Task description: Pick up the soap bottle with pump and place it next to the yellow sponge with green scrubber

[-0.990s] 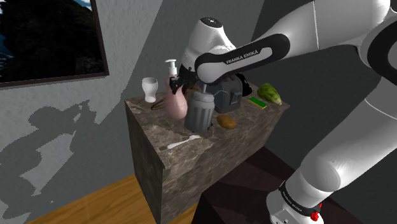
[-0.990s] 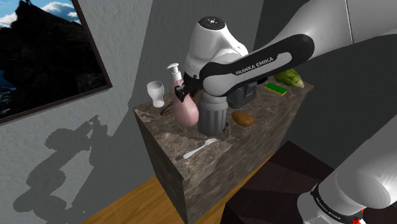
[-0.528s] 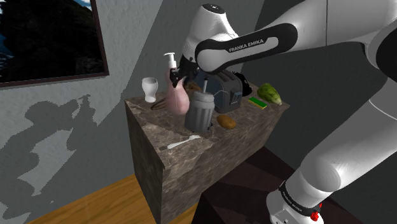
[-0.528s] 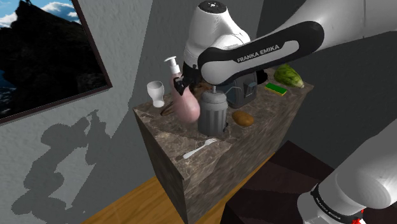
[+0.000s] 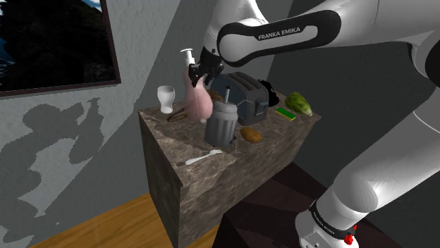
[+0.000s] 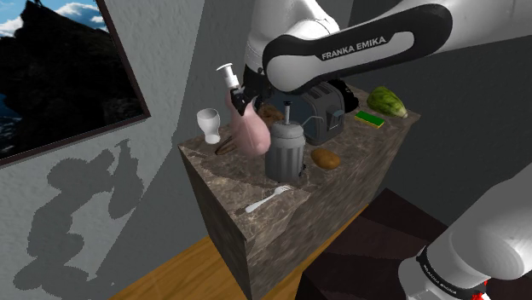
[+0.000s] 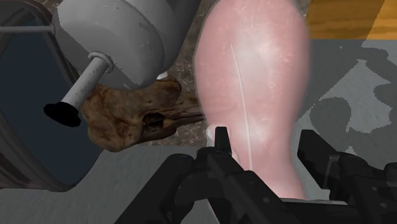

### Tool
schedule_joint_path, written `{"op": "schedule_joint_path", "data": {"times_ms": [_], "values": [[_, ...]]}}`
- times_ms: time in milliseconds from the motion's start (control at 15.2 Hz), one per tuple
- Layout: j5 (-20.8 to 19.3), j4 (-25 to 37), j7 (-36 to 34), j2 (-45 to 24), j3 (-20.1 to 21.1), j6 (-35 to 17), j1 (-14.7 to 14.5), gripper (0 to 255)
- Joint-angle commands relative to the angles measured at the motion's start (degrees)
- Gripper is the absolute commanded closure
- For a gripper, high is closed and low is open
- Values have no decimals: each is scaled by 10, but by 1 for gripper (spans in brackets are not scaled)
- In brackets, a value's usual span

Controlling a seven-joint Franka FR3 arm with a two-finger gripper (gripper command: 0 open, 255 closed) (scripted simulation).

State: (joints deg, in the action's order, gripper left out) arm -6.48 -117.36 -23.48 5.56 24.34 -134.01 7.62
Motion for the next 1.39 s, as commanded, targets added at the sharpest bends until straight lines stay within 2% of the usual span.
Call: {"op": "schedule_joint_path", "data": {"times_ms": [0,1320], "values": [[4,10,4,5,-1,14,0,255],[17,160,25,8,-4,166,0,255]]}}
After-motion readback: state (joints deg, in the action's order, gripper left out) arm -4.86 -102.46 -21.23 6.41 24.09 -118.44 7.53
